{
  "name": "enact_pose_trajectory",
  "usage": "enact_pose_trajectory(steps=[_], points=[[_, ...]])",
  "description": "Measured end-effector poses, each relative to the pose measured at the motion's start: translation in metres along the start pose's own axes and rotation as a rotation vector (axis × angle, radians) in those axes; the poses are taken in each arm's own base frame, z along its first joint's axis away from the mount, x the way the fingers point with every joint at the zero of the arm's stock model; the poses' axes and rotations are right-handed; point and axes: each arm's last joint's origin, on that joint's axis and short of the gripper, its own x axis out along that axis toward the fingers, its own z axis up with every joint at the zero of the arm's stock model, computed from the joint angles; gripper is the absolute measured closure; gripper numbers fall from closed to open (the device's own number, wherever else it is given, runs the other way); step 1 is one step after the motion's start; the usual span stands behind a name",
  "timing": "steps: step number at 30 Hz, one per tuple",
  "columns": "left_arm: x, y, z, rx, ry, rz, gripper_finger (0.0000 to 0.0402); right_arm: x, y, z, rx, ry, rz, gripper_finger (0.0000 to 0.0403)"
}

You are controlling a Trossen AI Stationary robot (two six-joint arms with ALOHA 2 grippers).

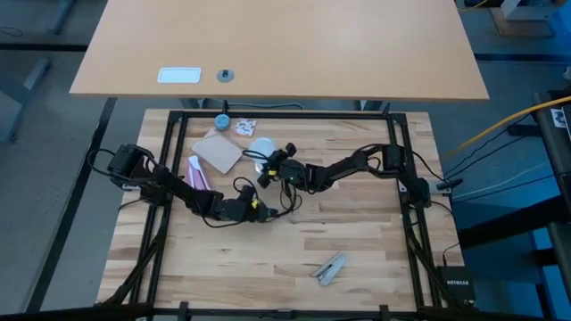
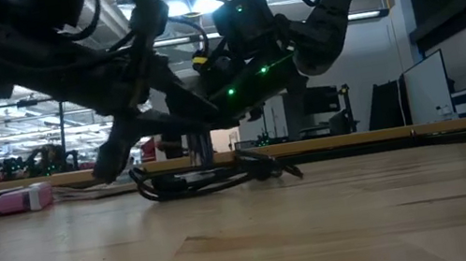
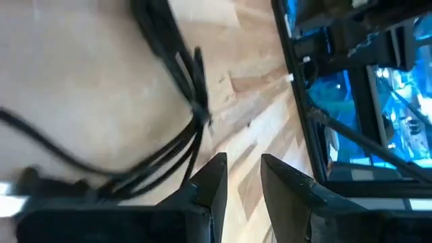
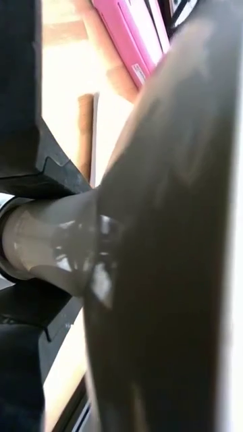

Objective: Screw lightbulb
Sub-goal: Remove the lightbulb from the lamp

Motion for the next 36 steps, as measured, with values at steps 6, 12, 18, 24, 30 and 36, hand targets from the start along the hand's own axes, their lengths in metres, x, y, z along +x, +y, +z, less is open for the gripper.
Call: enact_pose_trajectory(steps=[6, 12, 18, 24, 30, 36], points=[[0.011, -0.003, 0.017, 0.012, -0.064, 0.010, 0.0314, 0.001, 0.001, 0.002, 0.001, -0.006, 0.000, 0.0237], [0.025, -0.002, 0.019, -0.019, -0.083, 0.035, 0.0281, 0.001, 0.001, 0.002, -0.004, -0.003, 0.011, 0.0237], [0.032, -0.001, 0.012, -0.073, -0.024, 0.055, 0.0230, 0.001, 0.002, 0.004, 0.011, -0.012, 0.017, 0.0237], [0.036, -0.006, 0.009, -0.058, -0.017, 0.089, 0.0211, 0.001, 0.002, 0.004, 0.013, -0.015, 0.021, 0.0238], [0.038, -0.004, 0.015, -0.131, -0.065, 0.110, 0.0210, 0.001, 0.002, 0.004, 0.013, -0.013, 0.031, 0.0238], [0.041, 0.000, 0.012, -0.189, -0.071, 0.121, 0.0210, 0.001, 0.003, 0.004, 0.014, -0.013, 0.039, 0.0238]])
